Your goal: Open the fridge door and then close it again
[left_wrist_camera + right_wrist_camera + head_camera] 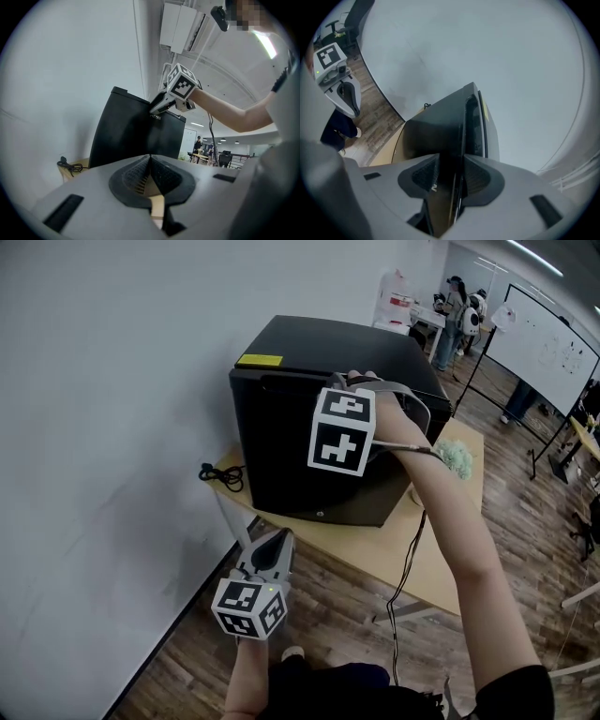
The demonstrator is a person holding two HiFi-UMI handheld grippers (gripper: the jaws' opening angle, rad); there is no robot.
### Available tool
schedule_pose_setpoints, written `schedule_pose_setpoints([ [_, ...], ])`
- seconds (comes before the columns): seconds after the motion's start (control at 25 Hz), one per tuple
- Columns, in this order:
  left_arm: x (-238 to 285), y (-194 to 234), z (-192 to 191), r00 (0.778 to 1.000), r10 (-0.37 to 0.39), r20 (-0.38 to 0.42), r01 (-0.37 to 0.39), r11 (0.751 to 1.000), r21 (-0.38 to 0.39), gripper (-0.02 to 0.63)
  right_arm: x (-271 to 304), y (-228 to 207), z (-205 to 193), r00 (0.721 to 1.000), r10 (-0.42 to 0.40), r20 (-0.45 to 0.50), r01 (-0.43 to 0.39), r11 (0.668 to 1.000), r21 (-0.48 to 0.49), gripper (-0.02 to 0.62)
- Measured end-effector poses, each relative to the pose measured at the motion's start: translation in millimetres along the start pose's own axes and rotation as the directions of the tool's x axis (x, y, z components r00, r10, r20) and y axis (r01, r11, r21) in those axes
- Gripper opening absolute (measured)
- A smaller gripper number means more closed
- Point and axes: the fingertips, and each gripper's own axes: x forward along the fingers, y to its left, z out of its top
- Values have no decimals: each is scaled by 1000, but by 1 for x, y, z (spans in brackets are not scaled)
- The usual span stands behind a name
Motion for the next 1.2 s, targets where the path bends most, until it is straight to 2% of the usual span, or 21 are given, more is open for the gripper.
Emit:
schedule_pose_setpoints([
  [0.32,-5,5,8,1000,-27,9,27,1000,14,6,-3,2,0,999,-34,18,35,999,-5,131],
  [0.48,-8,3,11,999,-43,4,43,999,26,6,-6,0,1,996,-78,45,78,997,-6,135],
  [0.84,-12,-15,10,997,-71,-6,71,996,51,6,-24,-11,-10,981,-182,61,179,982,59,115],
  [1.04,-11,-27,8,996,-86,-9,86,995,58,6,-49,-15,-19,966,-233,114,217,967,133,120],
  [1.2,-7,-37,9,995,-104,-6,104,992,71,6,-72,-12,-29,941,-280,189,230,940,251,141],
])
